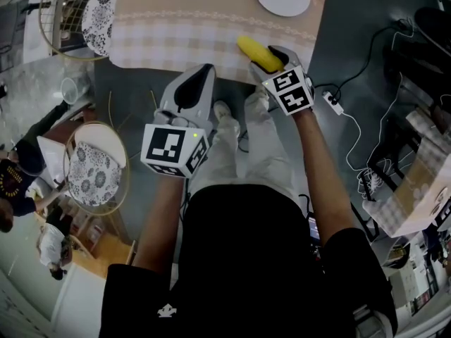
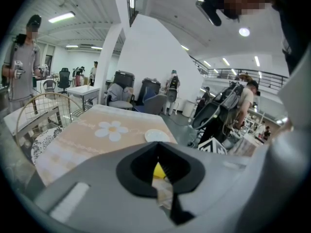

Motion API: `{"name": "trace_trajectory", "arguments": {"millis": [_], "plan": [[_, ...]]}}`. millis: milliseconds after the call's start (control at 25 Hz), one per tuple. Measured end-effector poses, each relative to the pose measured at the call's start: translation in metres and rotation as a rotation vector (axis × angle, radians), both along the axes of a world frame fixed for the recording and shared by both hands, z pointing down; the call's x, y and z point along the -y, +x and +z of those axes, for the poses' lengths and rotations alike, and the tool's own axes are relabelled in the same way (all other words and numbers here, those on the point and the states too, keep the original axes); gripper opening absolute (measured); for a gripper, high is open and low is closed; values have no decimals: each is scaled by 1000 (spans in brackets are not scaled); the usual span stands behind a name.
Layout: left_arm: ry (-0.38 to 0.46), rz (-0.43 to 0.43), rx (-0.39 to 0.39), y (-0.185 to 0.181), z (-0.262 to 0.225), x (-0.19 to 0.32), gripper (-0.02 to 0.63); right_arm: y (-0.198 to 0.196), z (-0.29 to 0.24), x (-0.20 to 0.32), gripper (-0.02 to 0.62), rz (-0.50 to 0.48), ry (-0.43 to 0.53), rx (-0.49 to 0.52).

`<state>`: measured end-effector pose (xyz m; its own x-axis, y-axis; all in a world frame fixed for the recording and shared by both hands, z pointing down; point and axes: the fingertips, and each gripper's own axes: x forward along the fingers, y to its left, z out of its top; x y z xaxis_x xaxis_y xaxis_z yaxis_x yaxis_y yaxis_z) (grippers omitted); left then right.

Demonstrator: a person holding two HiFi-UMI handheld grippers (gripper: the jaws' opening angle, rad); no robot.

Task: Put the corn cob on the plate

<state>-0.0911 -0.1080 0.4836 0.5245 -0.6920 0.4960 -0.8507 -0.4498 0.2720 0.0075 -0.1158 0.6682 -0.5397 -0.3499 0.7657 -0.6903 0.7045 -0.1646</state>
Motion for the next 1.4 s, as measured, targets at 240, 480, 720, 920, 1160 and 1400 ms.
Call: {"name": "trace_trajectory", "arguments": {"millis": [240,480,720,920,1160,1400], "plan": [[-10,-6,-1,1,4,1,9,0,12,-1,265,-24,-18,-34],[-18,-13,-2,-2,7,1,9,0,14,-1,265,-41,25,-59],[-15,-13,-9,2,7,4,9,0,15,-1,261,-33,39,-55],[-18,-12,-10,3,9,4,9,0,14,-1,258,-39,40,-55],[-28,-23,-7,1,12,3,9,0,11,0,256,-38,21,-40],[-32,-26,-6,5,14,5,9,-1,4,6,256,-35,34,-25]]}}
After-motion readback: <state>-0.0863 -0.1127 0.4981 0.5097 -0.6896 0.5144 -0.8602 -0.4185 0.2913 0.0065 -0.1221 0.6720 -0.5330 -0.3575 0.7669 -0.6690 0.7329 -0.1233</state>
